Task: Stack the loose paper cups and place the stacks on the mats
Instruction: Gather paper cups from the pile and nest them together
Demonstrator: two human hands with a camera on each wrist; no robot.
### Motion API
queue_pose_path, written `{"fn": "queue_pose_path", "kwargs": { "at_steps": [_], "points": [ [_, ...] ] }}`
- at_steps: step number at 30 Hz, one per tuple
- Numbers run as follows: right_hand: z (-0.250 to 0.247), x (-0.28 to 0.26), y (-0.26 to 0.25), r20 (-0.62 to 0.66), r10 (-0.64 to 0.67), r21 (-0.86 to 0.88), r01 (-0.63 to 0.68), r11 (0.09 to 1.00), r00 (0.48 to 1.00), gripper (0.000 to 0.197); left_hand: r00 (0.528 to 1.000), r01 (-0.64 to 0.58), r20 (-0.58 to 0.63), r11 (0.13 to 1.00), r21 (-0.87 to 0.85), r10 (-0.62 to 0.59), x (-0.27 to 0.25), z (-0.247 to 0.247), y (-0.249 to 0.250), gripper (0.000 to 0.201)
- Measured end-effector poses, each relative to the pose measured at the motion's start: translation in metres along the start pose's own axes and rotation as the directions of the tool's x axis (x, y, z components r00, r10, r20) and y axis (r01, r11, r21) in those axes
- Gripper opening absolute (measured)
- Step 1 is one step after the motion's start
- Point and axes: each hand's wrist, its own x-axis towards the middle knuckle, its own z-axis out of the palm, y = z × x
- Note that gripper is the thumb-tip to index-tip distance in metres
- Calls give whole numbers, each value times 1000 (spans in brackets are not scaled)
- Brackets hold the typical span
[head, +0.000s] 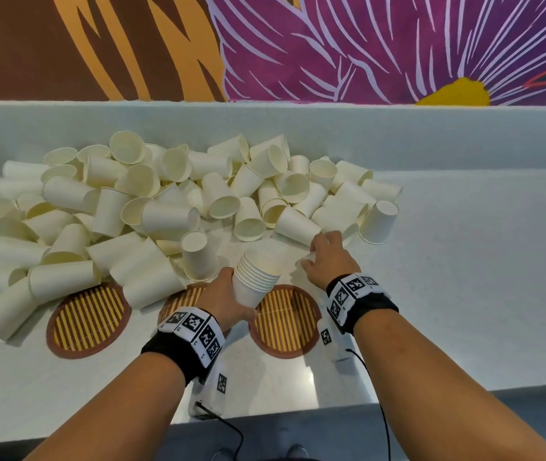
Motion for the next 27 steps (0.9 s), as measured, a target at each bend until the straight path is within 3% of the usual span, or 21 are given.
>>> {"fn": "queue_pose_path", "kwargs": {
  "at_steps": [9,11,15,19,23,27],
  "points": [
    [-74,-12,-41,-228,-223,114,253,961,948,17,1000,26,-13,999,35,-26,3,-6,5,77],
    [-78,-19,-50,-182,-255,125,279,952,950,17,1000,5,-25,1000,5,-5,4,-5,6,78],
    [-64,-31,-53,48,-272,253,252,934,961,17,997,-68,-45,991,-113,63,4,-6,12,76],
    [-54,-33,-48,126,-234,219,203,954,964,35,990,-127,-80,986,-109,119,3,-11,10,79],
    [-47,-35,-49,297,-319,425,175,888,900,58,981,-182,-88,978,-100,173,-1,-16,13,81],
    [-43,-36,-43,305,-295,503,109,857,906,55,971,-204,-154,969,-137,183,-5,-24,14,77]
  ]
}}
